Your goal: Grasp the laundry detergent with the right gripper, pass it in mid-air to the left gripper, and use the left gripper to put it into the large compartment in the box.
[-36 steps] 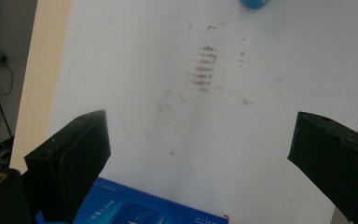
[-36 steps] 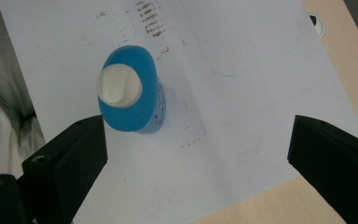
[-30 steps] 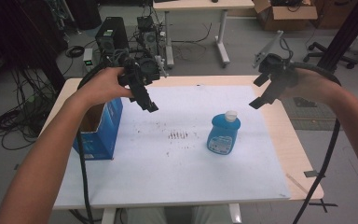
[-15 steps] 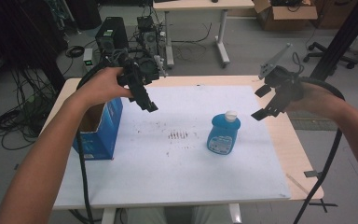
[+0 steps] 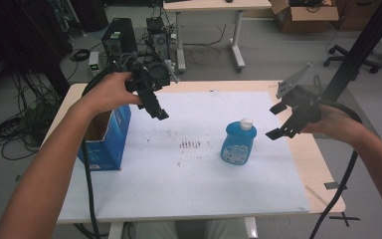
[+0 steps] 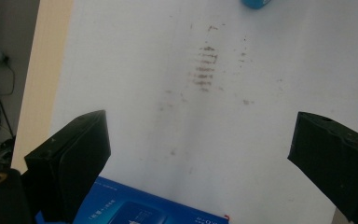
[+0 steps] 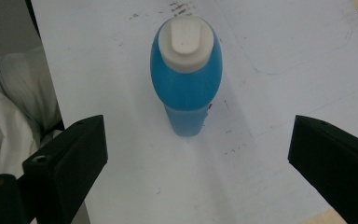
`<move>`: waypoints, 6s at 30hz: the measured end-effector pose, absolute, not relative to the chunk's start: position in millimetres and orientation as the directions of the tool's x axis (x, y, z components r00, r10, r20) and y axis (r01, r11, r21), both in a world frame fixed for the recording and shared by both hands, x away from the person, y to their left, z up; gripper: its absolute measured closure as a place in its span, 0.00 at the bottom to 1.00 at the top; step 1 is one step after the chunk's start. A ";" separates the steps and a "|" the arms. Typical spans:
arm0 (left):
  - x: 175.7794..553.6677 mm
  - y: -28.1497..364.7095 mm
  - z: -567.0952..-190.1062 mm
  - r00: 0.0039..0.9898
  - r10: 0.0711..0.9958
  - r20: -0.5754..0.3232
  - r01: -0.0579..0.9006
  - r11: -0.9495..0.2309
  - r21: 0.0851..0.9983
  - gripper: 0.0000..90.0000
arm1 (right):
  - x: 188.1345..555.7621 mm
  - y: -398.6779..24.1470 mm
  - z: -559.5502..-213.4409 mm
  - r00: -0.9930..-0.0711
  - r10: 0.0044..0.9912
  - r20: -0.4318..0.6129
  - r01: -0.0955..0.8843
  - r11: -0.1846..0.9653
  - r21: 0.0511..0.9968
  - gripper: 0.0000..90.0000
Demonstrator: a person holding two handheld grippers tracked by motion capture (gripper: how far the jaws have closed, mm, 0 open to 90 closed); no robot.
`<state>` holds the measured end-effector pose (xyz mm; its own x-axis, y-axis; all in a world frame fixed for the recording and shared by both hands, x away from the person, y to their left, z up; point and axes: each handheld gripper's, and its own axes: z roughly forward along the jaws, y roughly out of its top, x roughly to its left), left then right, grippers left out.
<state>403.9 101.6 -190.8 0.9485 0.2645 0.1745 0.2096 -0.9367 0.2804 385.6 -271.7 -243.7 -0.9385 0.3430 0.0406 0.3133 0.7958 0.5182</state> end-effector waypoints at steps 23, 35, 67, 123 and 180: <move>404.5 98.2 -193.9 0.949 0.263 0.175 0.209 -0.938 0.276 0.06 | 375.8 -276.5 -281.9 -0.936 0.347 0.052 0.305 0.731 0.611 0.04; 404.5 96.2 -195.4 0.950 0.260 0.172 0.209 -0.941 0.267 0.06 | 370.5 -279.5 -300.7 -0.935 0.352 0.049 0.287 0.667 0.688 0.04; 407.3 94.6 -202.7 0.952 0.260 0.162 0.214 -0.942 0.259 0.06 | 363.5 -291.7 -362.6 -0.911 0.400 0.104 0.293 0.448 0.844 0.05; 408.1 94.3 -206.6 0.952 0.261 0.159 0.218 -0.944 0.249 0.06 | 378.7 -254.0 -403.3 -0.911 0.400 0.094 0.258 0.377 0.890 0.15; 409.2 94.4 -207.7 0.951 0.265 0.159 0.222 -0.944 0.245 0.06 | 373.7 -248.9 -398.2 -0.929 0.369 0.006 0.170 0.415 0.894 0.50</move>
